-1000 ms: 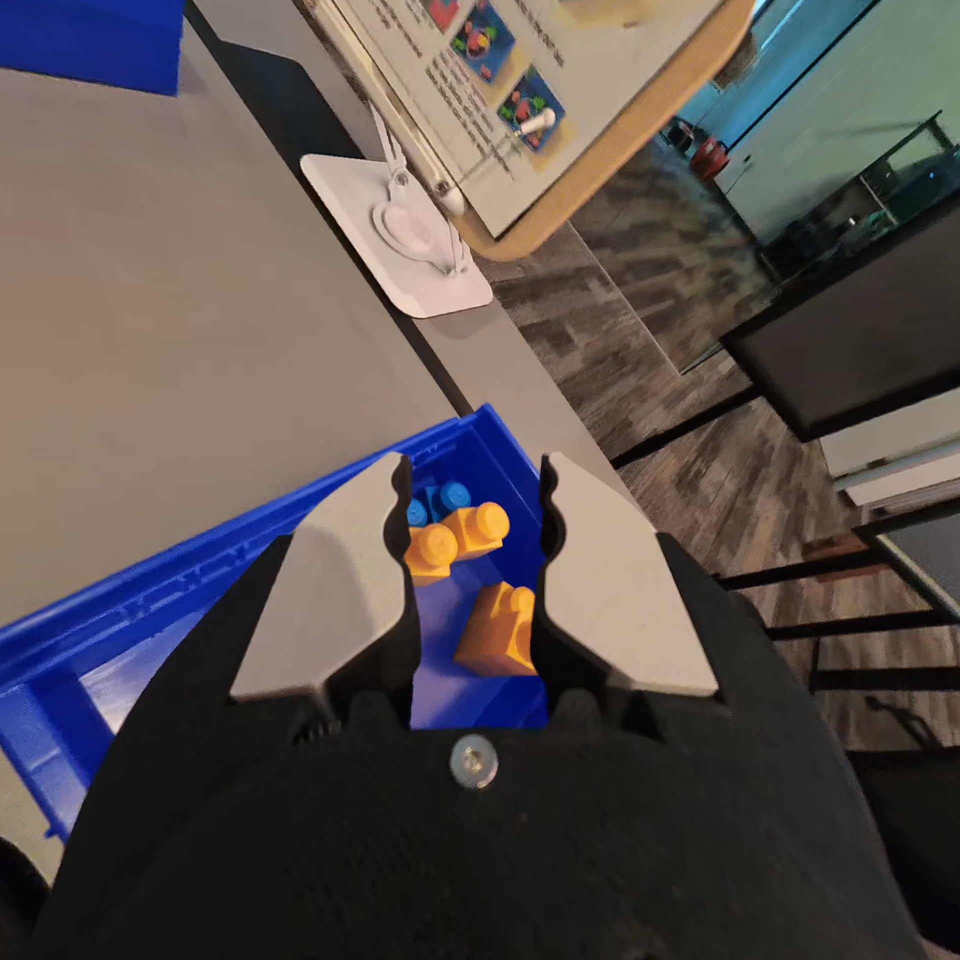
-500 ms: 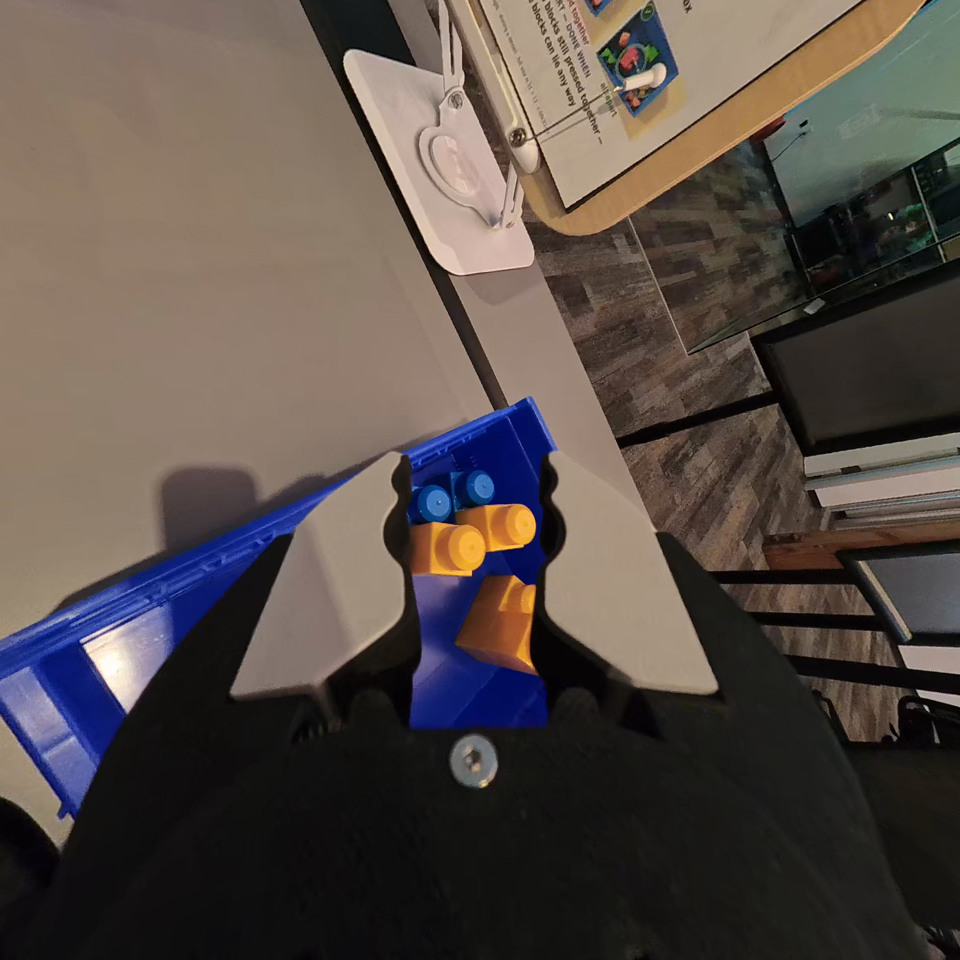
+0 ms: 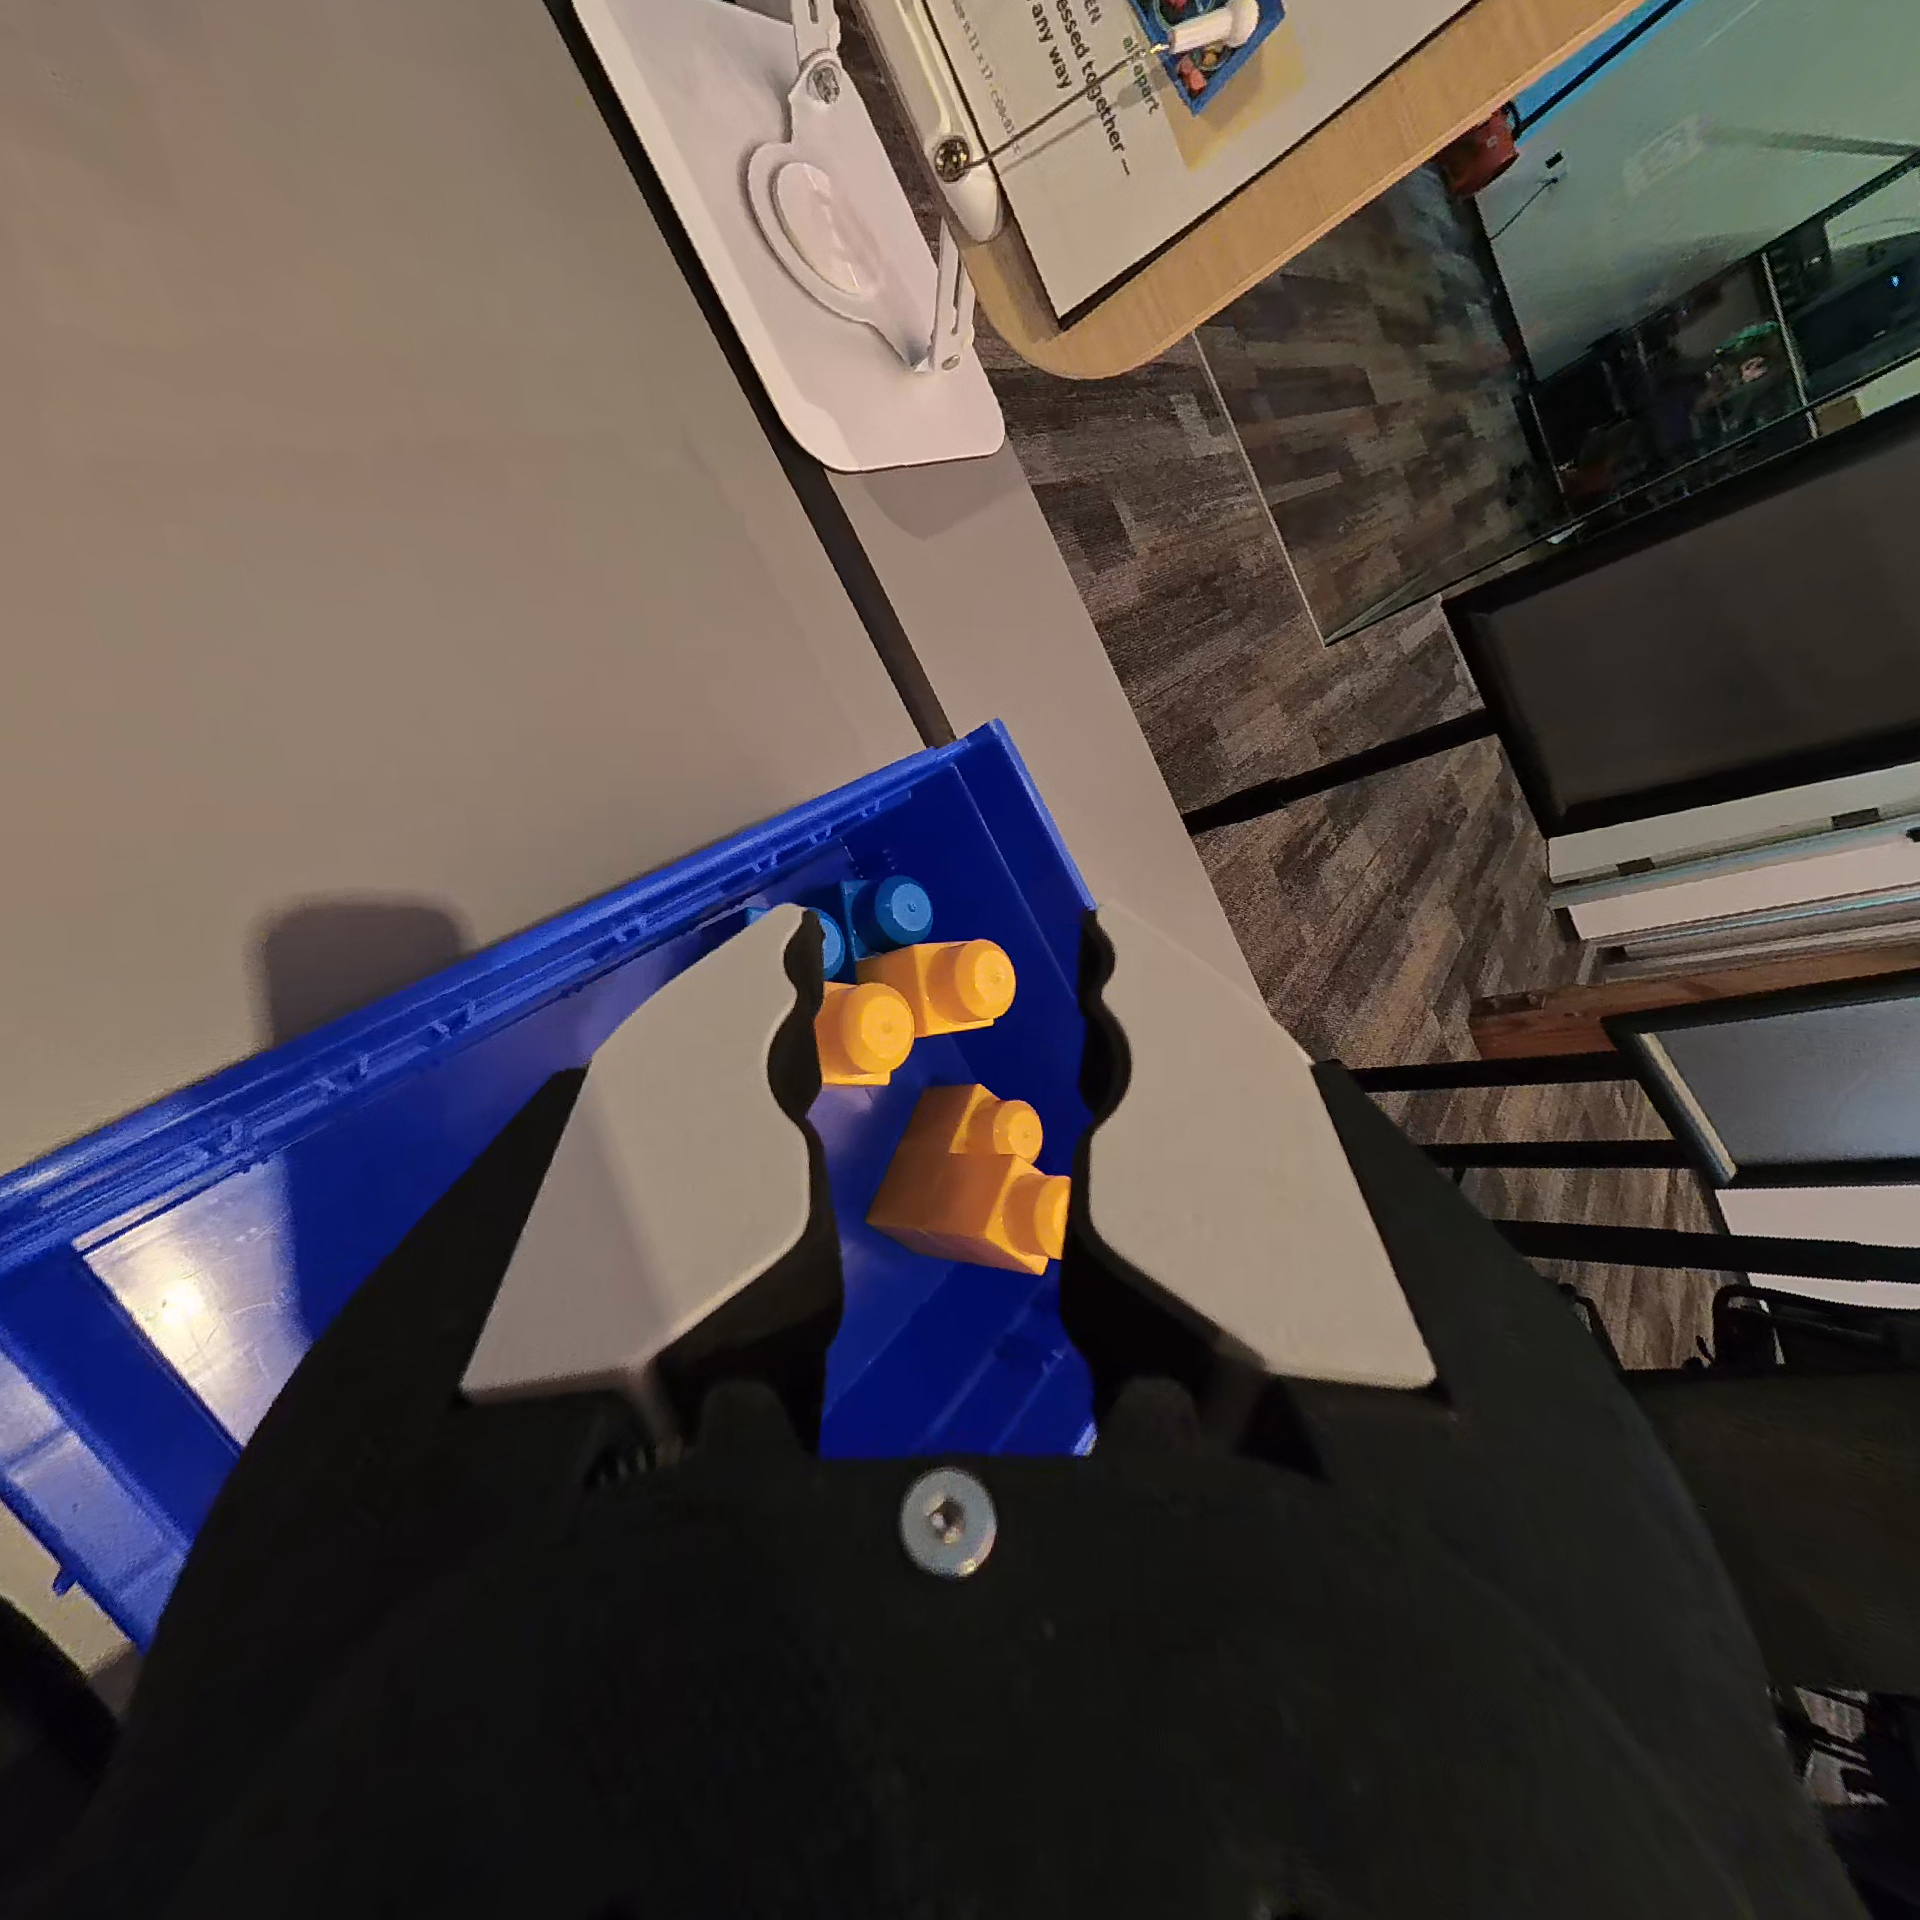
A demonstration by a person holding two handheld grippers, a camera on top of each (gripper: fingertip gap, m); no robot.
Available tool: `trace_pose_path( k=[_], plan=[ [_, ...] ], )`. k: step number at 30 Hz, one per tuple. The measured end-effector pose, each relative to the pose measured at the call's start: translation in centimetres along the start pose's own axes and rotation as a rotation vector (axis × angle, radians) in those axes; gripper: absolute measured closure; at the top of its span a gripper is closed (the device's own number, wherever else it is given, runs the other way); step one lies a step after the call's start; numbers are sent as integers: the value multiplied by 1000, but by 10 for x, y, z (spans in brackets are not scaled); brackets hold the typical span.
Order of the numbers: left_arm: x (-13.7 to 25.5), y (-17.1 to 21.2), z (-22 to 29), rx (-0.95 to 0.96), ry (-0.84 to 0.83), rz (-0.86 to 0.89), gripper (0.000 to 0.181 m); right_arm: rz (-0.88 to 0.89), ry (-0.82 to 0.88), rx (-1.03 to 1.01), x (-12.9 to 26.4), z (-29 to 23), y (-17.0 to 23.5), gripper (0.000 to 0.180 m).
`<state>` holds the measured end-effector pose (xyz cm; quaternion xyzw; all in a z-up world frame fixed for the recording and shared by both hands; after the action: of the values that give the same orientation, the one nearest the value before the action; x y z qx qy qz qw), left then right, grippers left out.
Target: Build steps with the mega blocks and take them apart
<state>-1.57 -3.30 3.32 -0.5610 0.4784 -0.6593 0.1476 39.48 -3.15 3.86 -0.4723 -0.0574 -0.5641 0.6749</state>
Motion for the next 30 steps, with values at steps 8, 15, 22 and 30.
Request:
trace_pose_path(
  k=[8, 15, 22, 30],
  plan=[
    [-89, 44, 147, -244, 75, -160, 140, -13, 1, -18, 8, 4, 9, 130],
    [-110, 53, 191, -224, 26, -204, 140, -1, 2, -53, 17, 11, 17, 130],
    [-124, 73, 198, -120, -37, -317, 141, -4, -54, -49, 10, 3, 16, 131],
    [-131, 87, 211, 81, -9, -378, 115, -12, -106, -30, 4, -7, 13, 132]
  ],
)
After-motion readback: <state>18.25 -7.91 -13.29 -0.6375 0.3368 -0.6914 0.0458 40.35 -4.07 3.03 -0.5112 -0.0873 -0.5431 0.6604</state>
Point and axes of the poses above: each gripper's, where its closed fingertips meet, x back along the fingers, y out of its underside, z = x × y across the jaws, the point moved 3 cm from there along x, back along the fingers, and after that the axes turned 8 degrees about -y, right-handed, at the moved point
